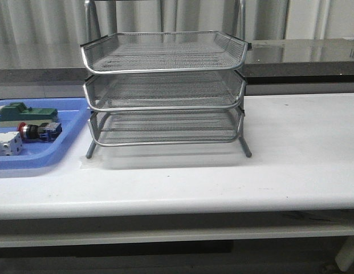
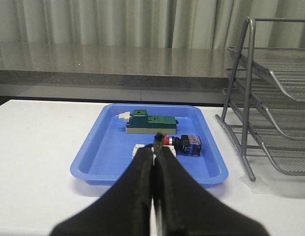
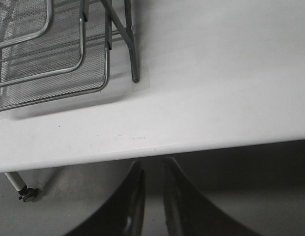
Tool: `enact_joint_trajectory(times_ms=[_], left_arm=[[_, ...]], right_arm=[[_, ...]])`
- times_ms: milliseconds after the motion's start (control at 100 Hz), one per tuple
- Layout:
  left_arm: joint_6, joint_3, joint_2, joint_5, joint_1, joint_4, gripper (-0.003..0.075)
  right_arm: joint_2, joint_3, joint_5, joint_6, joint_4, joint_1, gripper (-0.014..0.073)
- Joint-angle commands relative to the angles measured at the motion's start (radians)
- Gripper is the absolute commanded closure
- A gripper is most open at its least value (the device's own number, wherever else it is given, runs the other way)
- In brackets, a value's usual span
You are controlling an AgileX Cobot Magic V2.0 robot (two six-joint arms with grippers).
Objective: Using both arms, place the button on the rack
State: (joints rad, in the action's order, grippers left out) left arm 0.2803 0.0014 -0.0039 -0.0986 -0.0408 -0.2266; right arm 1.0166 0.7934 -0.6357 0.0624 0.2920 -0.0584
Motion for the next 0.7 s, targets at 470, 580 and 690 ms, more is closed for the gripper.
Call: enact_joint_trajectory(times_ms=[470,580,690], left_arm=[[0.008,0.045,-0.034,0.067,0.006,0.005,0.0741],[0.008,0.045,-0.034,0.067,0.006,0.005,0.0741],[0.008,0.045,-0.034,0.067,0.006,0.005,0.0741]], right_arm=[[0.082,0.035,0.074,-0.236,0.484,-0.005,0.0096],[0.158,0.035,0.111,-0.401,0.717,-0.005,0.0096],[0.244,0.035,0.13,-0.561,0.905,-0.005,0.0096]])
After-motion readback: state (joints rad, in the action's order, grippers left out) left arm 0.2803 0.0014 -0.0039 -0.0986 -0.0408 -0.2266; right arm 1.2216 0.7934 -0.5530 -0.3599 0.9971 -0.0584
